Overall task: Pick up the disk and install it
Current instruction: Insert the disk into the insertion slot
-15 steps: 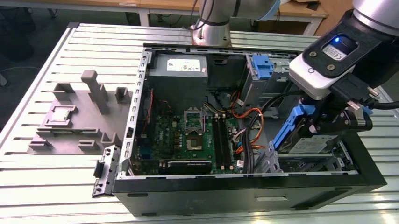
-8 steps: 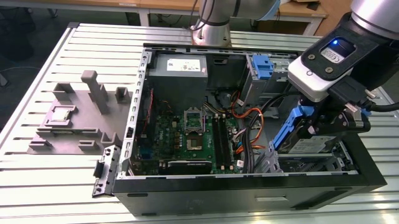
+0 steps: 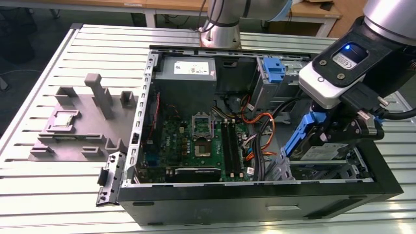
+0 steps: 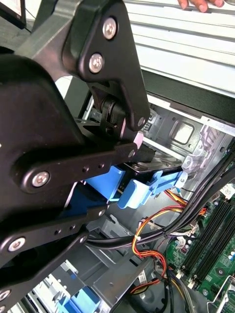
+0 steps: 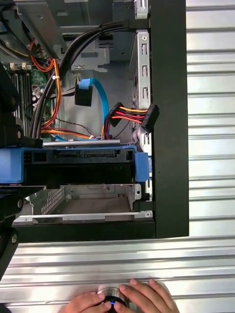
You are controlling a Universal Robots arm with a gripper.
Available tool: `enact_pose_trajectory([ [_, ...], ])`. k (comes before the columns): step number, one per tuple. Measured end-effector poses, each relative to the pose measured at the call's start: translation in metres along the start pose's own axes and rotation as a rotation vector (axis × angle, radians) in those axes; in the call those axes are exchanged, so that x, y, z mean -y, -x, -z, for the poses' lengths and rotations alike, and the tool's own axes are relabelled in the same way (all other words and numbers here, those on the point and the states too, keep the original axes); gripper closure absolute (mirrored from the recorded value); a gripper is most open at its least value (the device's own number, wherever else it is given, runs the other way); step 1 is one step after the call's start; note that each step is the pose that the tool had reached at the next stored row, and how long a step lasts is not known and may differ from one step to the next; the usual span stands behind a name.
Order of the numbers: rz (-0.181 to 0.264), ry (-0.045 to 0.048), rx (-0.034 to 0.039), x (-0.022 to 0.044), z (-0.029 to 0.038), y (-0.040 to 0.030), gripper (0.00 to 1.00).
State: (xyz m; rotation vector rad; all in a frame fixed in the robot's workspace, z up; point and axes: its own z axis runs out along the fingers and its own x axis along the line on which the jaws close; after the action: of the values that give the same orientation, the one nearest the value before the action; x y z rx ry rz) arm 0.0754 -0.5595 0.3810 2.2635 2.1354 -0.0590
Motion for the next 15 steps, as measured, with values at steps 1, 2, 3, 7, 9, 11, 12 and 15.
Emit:
enact_pose_trajectory([
  [1, 0.0, 0.0, -0.0001, 0.0, -0.0004, 0.0, 0.63],
  [2, 0.0, 0.0, -0.0001, 0.0, -0.0008, 0.0, 0.63],
  [3, 0.0, 0.0, 0.0, 0.0, -0.0011, 0.0, 0.63],
  [7, 0.0, 0.0, 0.0002, 0.0, -0.0015, 0.0, 0.63],
  [9, 0.0, 0.0, 0.0, 0.0, -0.0016, 0.0, 0.63],
  [11, 0.0, 0.0, 0.0, 0.0, -0.0016, 0.0, 0.63],
  [12, 0.0, 0.0, 0.0, 0.0, -0.0016, 0.0, 0.63],
  [15, 0.0, -0.0001, 0.0, 0.0, -0.0017, 0.0, 0.63],
])
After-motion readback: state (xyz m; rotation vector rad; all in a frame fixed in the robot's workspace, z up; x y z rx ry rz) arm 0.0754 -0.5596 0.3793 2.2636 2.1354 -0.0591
